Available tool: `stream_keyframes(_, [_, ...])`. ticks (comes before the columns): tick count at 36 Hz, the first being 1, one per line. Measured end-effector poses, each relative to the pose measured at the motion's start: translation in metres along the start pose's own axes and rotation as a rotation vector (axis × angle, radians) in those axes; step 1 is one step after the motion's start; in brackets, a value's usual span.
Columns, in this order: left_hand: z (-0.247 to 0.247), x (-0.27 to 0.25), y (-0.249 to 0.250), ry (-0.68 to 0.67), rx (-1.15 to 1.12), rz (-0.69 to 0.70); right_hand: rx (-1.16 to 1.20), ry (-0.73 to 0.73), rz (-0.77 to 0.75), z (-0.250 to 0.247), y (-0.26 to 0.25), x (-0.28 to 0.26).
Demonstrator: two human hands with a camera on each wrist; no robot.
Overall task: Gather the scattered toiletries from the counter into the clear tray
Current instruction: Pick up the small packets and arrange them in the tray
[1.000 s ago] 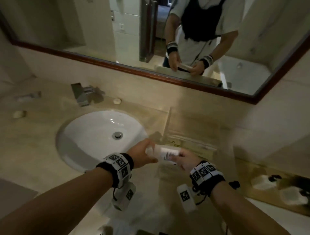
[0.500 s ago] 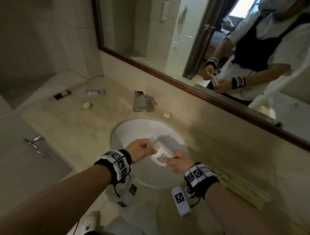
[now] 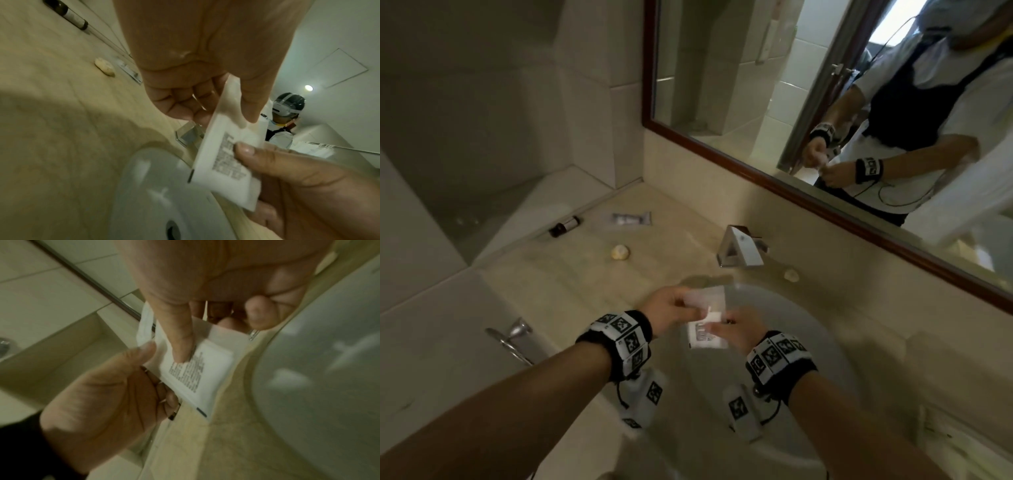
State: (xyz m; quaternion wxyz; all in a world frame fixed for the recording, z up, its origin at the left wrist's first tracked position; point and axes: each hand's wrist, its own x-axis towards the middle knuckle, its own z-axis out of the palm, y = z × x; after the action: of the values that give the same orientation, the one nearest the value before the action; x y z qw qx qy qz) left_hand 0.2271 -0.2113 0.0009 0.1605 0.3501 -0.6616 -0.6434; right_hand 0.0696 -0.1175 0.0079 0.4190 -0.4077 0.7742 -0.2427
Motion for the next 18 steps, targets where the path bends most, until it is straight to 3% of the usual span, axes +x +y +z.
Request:
stream_keyframes(6, [-0.047, 0.01, -0.013, -0.03, 0.119, -0.048, 0.228, -0.032, 0.054, 0.031, -0.035, 0.032])
stream_keyframes(13, [-0.067, 0.02, -0.021, -0.076, 0.157, -0.039, 0.333, -0.06, 0.063, 0.044, -0.052, 0.041])
stream_keyframes(18, [-0.071, 0.03, -0.021, -0.095, 0.18, -0.005, 0.198, 0.0, 0.04, 0.034, -0.056, 0.047])
